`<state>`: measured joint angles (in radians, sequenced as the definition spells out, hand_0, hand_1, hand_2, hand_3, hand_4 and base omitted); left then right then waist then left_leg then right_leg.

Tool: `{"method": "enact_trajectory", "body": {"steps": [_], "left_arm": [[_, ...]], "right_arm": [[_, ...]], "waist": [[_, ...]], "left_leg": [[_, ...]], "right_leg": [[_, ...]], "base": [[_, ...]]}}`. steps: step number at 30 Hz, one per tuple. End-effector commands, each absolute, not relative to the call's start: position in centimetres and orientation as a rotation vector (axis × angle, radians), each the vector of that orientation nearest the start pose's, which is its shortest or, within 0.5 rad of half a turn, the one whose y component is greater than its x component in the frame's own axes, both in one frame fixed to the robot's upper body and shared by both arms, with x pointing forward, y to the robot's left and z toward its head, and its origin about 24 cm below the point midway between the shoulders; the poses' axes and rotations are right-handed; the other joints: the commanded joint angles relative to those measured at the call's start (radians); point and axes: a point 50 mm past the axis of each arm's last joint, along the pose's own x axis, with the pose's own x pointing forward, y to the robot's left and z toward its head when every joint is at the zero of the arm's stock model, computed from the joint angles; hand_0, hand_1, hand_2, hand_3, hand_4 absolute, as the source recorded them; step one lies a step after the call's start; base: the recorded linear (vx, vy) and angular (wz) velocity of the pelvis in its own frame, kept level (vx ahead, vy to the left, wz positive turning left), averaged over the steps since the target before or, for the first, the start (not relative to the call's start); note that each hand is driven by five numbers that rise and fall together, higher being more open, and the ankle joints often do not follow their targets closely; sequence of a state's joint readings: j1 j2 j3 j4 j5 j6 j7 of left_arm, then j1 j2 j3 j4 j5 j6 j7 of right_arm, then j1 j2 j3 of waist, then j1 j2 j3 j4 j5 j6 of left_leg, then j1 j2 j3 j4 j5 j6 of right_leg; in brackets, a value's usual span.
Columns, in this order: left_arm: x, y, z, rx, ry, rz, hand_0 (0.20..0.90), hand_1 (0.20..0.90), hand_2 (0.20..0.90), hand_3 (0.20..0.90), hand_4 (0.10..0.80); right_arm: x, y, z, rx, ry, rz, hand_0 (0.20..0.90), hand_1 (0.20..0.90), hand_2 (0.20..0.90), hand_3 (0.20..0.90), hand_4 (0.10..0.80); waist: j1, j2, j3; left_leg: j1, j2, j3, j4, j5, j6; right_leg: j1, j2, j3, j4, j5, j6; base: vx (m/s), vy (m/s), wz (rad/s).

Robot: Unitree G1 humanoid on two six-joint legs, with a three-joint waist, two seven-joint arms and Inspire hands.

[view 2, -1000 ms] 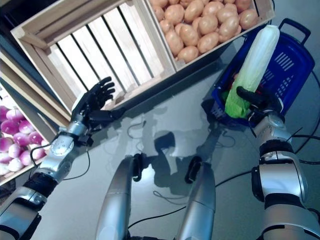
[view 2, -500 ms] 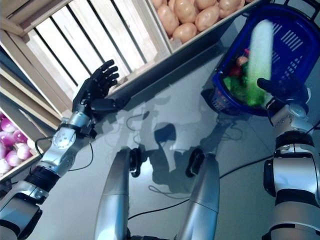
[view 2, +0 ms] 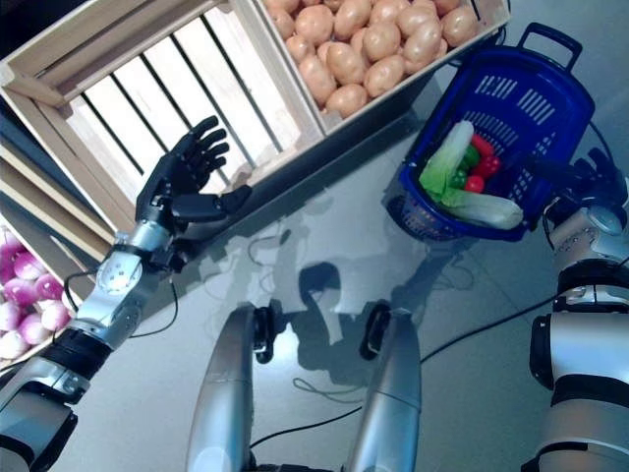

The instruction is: Put vegetables into the basket

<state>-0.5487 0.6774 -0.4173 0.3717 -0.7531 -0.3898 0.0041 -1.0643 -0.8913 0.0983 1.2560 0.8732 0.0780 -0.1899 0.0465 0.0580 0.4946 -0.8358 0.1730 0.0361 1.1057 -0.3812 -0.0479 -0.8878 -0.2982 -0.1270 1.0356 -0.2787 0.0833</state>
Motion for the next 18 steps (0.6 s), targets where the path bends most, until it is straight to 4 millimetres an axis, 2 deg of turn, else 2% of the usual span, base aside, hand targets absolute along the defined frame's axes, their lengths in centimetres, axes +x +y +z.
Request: {"method": "enact_trajectory", "body": {"steps": [1, 5, 8, 10, 11, 12, 14, 16, 18], "left_arm": [[32.9, 20.7, 18.4, -0.026, -0.582, -0.237, 0.9, 0.9, 0.9, 0.9, 0.8], [33.1, 20.9, 16.9, -0.049, -0.523, -0.223, 0.9, 0.9, 0.9, 0.9, 0.8], [32.9, 20.4, 14.5, -0.056, -0.441, -0.227, 0.9, 0.9, 0.9, 0.9, 0.8], [32.5, 19.9, 12.1, -0.077, -0.353, -0.218, 0.9, 0.9, 0.9, 0.9, 0.8], [32.0, 19.7, 10.2, -0.088, -0.288, -0.197, 0.9, 0.9, 0.9, 0.9, 0.8], [31.7, 19.5, 9.3, -0.1, -0.257, -0.191, 0.9, 0.9, 0.9, 0.9, 0.8], [30.8, 18.9, 6.9, -0.101, -0.182, -0.184, 0.9, 0.9, 0.9, 0.9, 0.8], [29.2, 18.8, 4.1, -0.108, -0.092, -0.167, 0.9, 0.9, 0.9, 0.9, 0.8], [28.0, 19.2, 2.6, -0.112, -0.043, -0.157, 0.9, 0.9, 0.9, 0.9, 0.8]], "right_arm": [[32.7, -41.5, 22.3, 0.193, -0.126, -0.714, 0.9, 0.9, 0.9, 0.9, 0.8], [33.8, -39.6, 20.1, 0.213, -0.137, -0.595, 0.9, 0.9, 0.9, 0.9, 0.8], [34.4, -37.2, 16.0, 0.285, -0.11, -0.537, 0.9, 0.9, 0.9, 0.9, 0.8], [34.7, -34.8, 13.0, 0.315, -0.076, -0.493, 0.9, 0.9, 0.9, 0.9, 0.8], [34.6, -33.1, 10.8, 0.317, -0.038, -0.471, 0.9, 0.9, 0.9, 0.9, 0.8], [34.5, -32.3, 9.9, 0.329, -0.028, -0.46, 0.9, 0.9, 0.9, 0.9, 0.8], [33.8, -30.1, 7.2, 0.322, 0.022, -0.435, 0.9, 0.9, 0.9, 0.9, 0.8], [31.6, -28.0, 3.4, 0.374, 0.08, -0.378, 0.9, 0.9, 0.9, 0.9, 0.8], [29.8, -27.1, 1.1, 0.389, 0.127, -0.364, 0.9, 0.9, 0.9, 0.9, 0.8]], "waist": [[0.016, -0.028, -0.122], [0.017, -0.049, -0.157], [0.013, -0.065, -0.2], [0.012, -0.072, -0.236], [0.01, -0.075, -0.268], [0.009, -0.076, -0.28], [0.006, -0.078, -0.317], [0.002, -0.083, -0.364], [-0.001, -0.085, -0.39]], "left_leg": [[0.19, -0.016, 0.085, -0.167, -0.086, 0.076], [0.311, -0.026, 0.097, -0.326, -0.018, 0.075], [0.448, -0.036, 0.109, -0.503, 0.059, 0.072], [0.549, -0.049, 0.119, -0.642, 0.117, 0.067], [0.623, -0.06, 0.125, -0.753, 0.158, 0.064], [0.649, -0.065, 0.126, -0.794, 0.173, 0.064], [0.733, -0.08, 0.13, -0.932, 0.225, 0.058], [0.814, -0.092, 0.128, -1.059, 0.279, 0.053], [0.854, -0.093, 0.13, -1.116, 0.301, 0.051]], "right_leg": [[0.215, 0.01, -0.064, -0.128, -0.074, -0.086], [0.334, 0.02, -0.093, -0.281, -0.018, -0.07], [0.477, 0.064, -0.113, -0.477, 0.047, -0.053], [0.58, 0.096, -0.119, -0.627, 0.101, -0.04], [0.661, 0.12, -0.119, -0.744, 0.142, -0.034], [0.689, 0.128, -0.118, -0.781, 0.156, -0.031], [0.779, 0.152, -0.114, -0.909, 0.202, -0.024], [0.86, 0.175, -0.106, -1.018, 0.245, -0.016], [0.898, 0.186, -0.103, -1.066, 0.262, -0.014]], "base": [[0.025, 0.014, -0.13], [0.059, 0.016, -0.07], [0.193, -0.003, -0.05], [0.269, 0.021, -0.11], [0.279, 0.026, -0.13], [0.288, 0.024, -0.14], [0.249, 0.035, -0.13], [0.27, 0.051, -0.01], [0.161, 0.034, 0.03]]}}
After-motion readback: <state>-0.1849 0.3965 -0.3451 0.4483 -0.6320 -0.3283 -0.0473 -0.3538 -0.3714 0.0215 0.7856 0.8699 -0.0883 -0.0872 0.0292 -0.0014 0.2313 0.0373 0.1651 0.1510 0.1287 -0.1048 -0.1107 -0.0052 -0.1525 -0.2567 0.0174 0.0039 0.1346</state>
